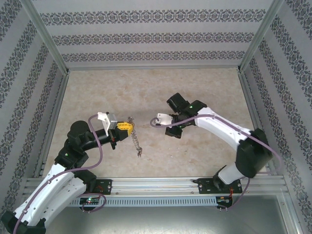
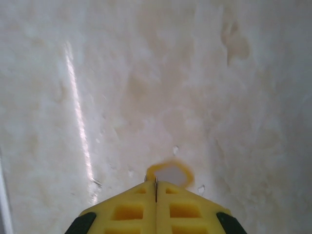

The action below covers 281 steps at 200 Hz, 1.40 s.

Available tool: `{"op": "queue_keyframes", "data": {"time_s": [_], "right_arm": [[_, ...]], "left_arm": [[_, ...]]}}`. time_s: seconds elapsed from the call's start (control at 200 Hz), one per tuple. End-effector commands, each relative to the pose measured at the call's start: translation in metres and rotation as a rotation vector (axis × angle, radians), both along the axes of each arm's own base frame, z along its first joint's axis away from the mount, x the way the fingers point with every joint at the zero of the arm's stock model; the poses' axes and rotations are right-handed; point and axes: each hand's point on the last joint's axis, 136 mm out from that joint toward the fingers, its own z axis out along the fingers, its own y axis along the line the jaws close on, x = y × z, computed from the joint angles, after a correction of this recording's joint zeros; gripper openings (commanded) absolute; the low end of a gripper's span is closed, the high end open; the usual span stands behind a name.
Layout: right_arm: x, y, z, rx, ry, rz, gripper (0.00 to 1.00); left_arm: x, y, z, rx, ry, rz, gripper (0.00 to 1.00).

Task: Put the keys on the keyring

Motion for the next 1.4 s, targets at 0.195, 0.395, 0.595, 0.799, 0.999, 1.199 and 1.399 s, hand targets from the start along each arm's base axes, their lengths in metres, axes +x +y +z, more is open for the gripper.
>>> {"op": "queue_keyframes", "data": {"time_s": [0.195,0.395,0.595,0.799,0.999,1.199,1.399], "right_arm": [[-0.034,0.048,0.12,0.408,-0.111,-0.04,0.0],[-0.043,0.063,0.154,0.523,-0.19,-0.093,0.0],[-0.046,0.086,0.169,0.561,-0.251,-0.12,0.0],[-0.051,0.095,0.183,0.589,-0.285,-0.118,0.0],[-0.061,0.102,0.186,0.593,-0.288,-0.069,0.0],[-0.064,0.109,0.182,0.587,-0.269,-0.044,0.0],[-0.067,0.109,0.179,0.57,-0.275,-0.038,0.0]], "left_arm": [[-0.028,-0.006,0.023,0.081,-0.183,-0.167,0.0],[-0.03,-0.008,0.021,0.09,-0.21,-0.19,0.0],[-0.026,-0.01,0.013,0.13,-0.205,-0.197,0.0],[-0.019,-0.009,0.009,0.165,-0.211,-0.176,0.0],[-0.019,-0.011,0.006,0.163,-0.205,-0.188,0.0],[-0.018,-0.011,0.006,0.161,-0.202,-0.185,0.0],[-0.018,-0.01,0.006,0.155,-0.204,-0.175,0.0]]}}
